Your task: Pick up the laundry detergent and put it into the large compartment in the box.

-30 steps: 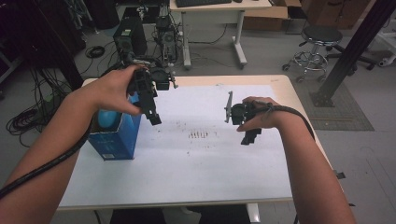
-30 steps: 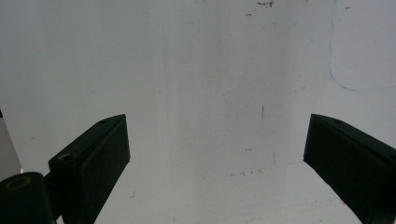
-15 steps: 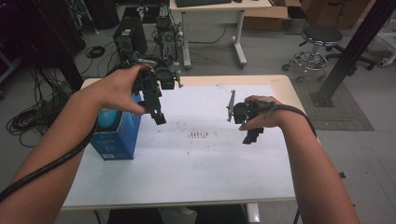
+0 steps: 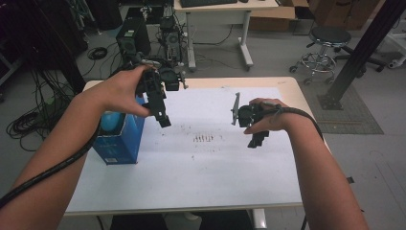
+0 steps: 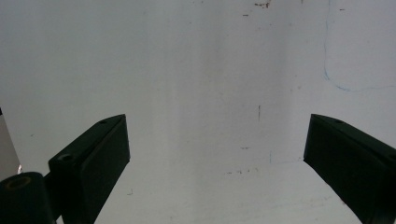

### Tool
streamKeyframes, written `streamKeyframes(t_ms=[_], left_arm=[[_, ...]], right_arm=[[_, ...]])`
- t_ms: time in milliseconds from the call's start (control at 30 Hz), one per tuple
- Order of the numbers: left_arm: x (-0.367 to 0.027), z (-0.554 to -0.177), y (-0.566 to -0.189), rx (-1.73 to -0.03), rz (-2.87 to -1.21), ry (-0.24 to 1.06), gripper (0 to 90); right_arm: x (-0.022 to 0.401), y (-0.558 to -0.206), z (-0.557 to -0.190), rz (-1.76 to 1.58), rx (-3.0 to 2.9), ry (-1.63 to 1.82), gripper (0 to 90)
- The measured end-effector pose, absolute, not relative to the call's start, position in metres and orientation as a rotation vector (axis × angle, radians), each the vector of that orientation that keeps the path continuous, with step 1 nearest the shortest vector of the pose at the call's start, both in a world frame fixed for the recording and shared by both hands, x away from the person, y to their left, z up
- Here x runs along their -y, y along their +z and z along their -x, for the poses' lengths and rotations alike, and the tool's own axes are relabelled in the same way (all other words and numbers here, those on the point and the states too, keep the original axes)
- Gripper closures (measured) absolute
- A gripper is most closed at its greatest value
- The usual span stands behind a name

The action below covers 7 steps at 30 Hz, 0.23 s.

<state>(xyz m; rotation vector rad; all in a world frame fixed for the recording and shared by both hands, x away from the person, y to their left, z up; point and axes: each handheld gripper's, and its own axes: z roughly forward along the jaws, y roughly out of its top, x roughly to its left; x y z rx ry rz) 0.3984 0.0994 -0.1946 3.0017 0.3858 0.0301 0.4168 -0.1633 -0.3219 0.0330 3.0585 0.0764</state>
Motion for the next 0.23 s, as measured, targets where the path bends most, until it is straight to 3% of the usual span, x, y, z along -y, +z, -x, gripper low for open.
streamKeyframes(t_ms=[233], left_arm=[[-0.0993, -0.3983, -0.1948, -0.388, -2.991, 0.024, 0.2]], right_arm=[[0.1634, -0.3202, -0.4160, -0.035, -3.055, 0.073, 6.4]])
